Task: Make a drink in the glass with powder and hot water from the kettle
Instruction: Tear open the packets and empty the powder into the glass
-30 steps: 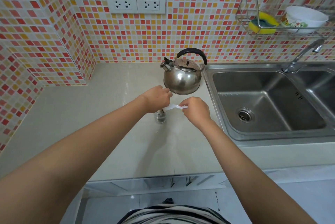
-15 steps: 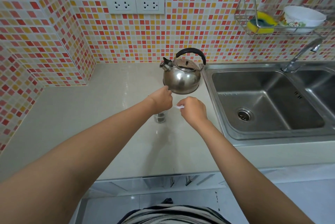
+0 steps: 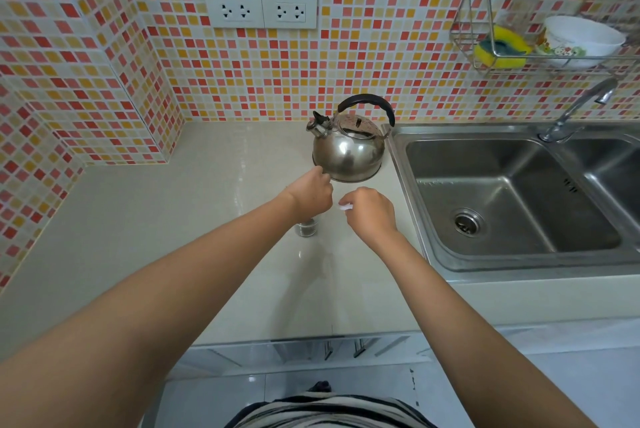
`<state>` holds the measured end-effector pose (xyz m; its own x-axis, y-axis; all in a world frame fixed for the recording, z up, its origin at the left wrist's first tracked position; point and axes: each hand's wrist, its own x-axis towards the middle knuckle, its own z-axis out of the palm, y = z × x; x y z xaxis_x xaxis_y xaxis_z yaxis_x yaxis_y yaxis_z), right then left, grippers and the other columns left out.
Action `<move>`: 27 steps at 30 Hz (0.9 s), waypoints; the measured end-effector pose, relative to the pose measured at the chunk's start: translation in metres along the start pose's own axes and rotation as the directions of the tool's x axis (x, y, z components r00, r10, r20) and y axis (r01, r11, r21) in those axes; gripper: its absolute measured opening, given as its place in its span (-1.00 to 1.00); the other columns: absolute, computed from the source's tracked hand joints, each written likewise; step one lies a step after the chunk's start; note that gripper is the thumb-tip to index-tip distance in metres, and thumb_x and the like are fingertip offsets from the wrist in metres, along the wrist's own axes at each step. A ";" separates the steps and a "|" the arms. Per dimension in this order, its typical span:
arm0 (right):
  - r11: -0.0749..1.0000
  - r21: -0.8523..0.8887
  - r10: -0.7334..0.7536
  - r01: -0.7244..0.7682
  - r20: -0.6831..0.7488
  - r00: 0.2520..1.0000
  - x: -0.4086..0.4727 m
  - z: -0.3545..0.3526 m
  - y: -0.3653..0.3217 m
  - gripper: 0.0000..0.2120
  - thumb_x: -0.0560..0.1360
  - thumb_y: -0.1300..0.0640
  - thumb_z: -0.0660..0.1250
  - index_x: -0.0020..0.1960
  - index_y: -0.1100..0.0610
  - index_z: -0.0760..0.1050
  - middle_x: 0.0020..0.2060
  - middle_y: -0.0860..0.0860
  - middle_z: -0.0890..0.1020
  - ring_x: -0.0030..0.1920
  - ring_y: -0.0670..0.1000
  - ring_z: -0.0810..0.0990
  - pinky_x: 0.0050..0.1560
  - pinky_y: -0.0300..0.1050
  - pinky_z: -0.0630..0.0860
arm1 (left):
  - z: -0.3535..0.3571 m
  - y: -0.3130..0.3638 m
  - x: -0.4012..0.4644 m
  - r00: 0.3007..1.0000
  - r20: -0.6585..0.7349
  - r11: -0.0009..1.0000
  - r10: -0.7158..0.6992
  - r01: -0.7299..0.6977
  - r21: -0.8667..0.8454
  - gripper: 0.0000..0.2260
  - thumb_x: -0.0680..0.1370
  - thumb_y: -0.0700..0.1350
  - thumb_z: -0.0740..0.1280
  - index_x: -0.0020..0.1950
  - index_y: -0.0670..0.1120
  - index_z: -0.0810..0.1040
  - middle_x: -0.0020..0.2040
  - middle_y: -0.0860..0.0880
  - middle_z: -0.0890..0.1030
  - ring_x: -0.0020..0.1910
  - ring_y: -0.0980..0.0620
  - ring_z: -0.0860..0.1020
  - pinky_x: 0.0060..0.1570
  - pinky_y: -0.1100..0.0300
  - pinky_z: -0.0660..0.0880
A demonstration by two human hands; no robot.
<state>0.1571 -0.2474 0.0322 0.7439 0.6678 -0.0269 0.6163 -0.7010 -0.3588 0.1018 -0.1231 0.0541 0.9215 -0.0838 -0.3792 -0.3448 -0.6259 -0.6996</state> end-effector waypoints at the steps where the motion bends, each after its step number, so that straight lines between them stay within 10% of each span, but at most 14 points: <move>1: 1.000 -0.005 -0.002 0.002 0.000 1.000 0.000 0.000 -0.001 -0.67 0.43 0.39 0.22 0.01 0.11 0.65 -0.19 0.07 0.59 -0.15 0.13 0.54 -0.20 -0.11 0.44 | 0.001 -0.001 -0.001 1.000 -0.006 1.000 -0.009 0.009 -0.010 -0.83 0.50 -0.15 0.32 0.08 -0.04 0.58 0.00 0.01 0.59 0.02 -0.02 0.50 -0.13 0.16 0.27; 14: 0.994 -0.085 -0.064 0.063 -0.012 0.998 0.000 0.001 0.001 -0.71 0.45 0.37 0.24 0.04 0.16 0.64 -0.08 0.13 0.65 -0.09 0.19 0.59 -0.15 -0.04 0.50 | 0.026 -0.008 -0.016 0.974 -0.062 0.938 -0.220 0.194 -0.286 -0.83 0.48 -0.19 0.35 0.06 -0.09 0.59 0.05 -0.09 0.56 0.06 -0.08 0.47 -0.01 0.10 0.32; 18: 0.996 -0.084 -0.036 0.037 0.003 0.999 -0.003 0.000 0.002 -0.81 0.46 0.35 0.22 -0.24 0.20 0.56 -0.32 0.14 0.47 -0.29 0.16 0.39 -0.34 -0.12 0.24 | 0.038 -0.008 -0.018 0.938 -0.022 0.847 -0.345 0.301 -0.439 -0.82 0.49 -0.14 0.35 0.07 -0.08 0.60 0.06 -0.08 0.55 0.10 -0.08 0.47 0.12 0.06 0.33; 23: 0.957 0.272 0.126 -0.096 -0.094 0.988 -0.002 -0.003 0.013 -0.81 0.45 0.31 0.28 -0.29 0.31 0.60 -0.30 0.33 0.51 -0.25 0.35 0.45 -0.38 -0.07 0.35 | 0.049 -0.008 -0.018 0.911 -0.013 0.765 -0.412 0.339 -0.547 -0.74 0.48 0.01 0.38 0.10 -0.08 0.60 0.08 -0.08 0.56 0.12 -0.08 0.48 0.14 0.04 0.32; 27: 0.706 0.611 0.446 -0.358 0.009 0.895 0.004 0.002 0.022 -0.89 0.39 0.29 0.36 -0.23 0.28 0.66 -0.31 0.28 0.62 -0.36 0.23 0.46 -0.30 -0.19 0.27 | 0.052 -0.007 -0.017 0.906 -0.021 0.751 -0.422 0.337 -0.567 -0.73 0.47 0.02 0.38 0.11 -0.08 0.60 0.09 -0.08 0.57 0.12 -0.07 0.48 0.15 0.04 0.32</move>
<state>0.1733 -0.2592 0.0223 0.9385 0.2867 -0.1924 0.0105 -0.5807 -0.8141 0.0792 -0.0770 0.0335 0.9845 0.1718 -0.0357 0.1526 -0.9385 -0.3096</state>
